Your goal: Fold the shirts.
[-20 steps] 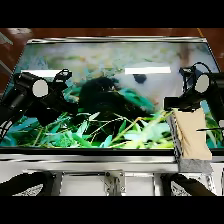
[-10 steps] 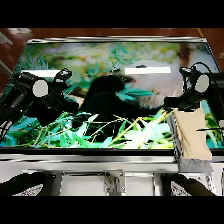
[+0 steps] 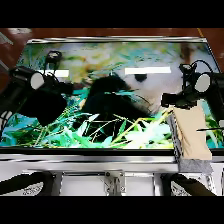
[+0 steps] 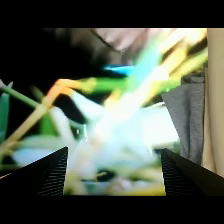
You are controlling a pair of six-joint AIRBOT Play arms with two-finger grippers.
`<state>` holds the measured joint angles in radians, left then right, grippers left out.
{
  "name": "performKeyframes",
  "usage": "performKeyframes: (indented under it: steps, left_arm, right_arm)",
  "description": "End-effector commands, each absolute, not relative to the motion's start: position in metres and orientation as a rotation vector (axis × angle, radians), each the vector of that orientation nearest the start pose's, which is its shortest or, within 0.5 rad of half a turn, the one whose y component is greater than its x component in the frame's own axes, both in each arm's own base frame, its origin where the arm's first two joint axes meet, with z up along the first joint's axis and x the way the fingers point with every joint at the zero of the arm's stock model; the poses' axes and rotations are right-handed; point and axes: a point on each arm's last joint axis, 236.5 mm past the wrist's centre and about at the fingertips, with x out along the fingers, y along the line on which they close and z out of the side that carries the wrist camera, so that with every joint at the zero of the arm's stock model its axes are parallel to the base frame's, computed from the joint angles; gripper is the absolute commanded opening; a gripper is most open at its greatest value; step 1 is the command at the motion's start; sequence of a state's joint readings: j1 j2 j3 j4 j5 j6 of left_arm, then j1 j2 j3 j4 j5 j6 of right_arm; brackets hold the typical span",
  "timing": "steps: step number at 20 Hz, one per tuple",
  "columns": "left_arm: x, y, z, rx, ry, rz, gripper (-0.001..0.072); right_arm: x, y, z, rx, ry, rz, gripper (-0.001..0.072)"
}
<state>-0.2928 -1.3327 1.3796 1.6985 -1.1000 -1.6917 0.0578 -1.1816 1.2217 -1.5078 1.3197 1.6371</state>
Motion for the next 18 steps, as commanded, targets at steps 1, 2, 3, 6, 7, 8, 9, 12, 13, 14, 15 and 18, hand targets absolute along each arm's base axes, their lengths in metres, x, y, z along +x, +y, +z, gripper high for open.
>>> performKeyframes:
  steps: [1,2,3,6,7,8,9,12,13,14,15,18]
  left_arm:
    - [0.471,0.014,0.076,0.109,1.076,0.125,0.0718]
    - [0.478,0.049,0.074,0.065,1.082,0.192,0.0718]
    - [0.485,0.082,0.069,0.028,1.086,0.246,0.0718]
    - [0.484,0.142,0.028,-0.042,1.178,0.342,0.072]
    - [0.48,0.151,0.01,-0.046,1.221,0.347,0.072]
    - [0.479,0.155,-0.006,-0.024,1.259,0.33,0.072]
    - [0.479,0.156,-0.019,-0.004,1.288,0.312,0.072]
    - [0.488,0.146,-0.05,-0.006,1.314,0.266,0.072]
    - [0.49,0.137,-0.06,-0.023,1.327,0.233,0.072]
    - [0.49,0.129,-0.07,-0.038,1.344,0.198,0.072]
    - [0.489,0.124,-0.078,-0.046,1.364,0.176,0.072]
    - [0.484,0.123,-0.09,-0.055,1.397,0.173,0.0715]
  right_arm:
    - [0.357,0.052,0.058,0.137,1.277,0.1,0.0694]
    - [0.357,0.057,0.059,0.153,1.276,0.113,0.0694]
    - [0.357,0.06,0.059,0.166,1.275,0.124,0.0694]
    - [0.356,0.069,0.061,0.198,1.276,0.149,0.0694]
    - [0.356,0.072,0.062,0.21,1.277,0.159,0.0694]
    - [0.356,0.075,0.062,0.223,1.277,0.169,0.0693]
    - [0.355,0.08,0.064,0.241,1.277,0.183,0.0694]
    - [0.354,0.091,0.067,0.284,1.277,0.216,0.0694]
    - [0.354,0.093,0.068,0.3,1.278,0.215,0.0694]
    - [0.354,0.094,0.068,0.314,1.279,0.211,0.0694]
    - [0.354,0.095,0.068,0.323,1.281,0.209,0.0694]
    - [0.352,0.101,0.07,0.356,1.291,0.219,0.0694]
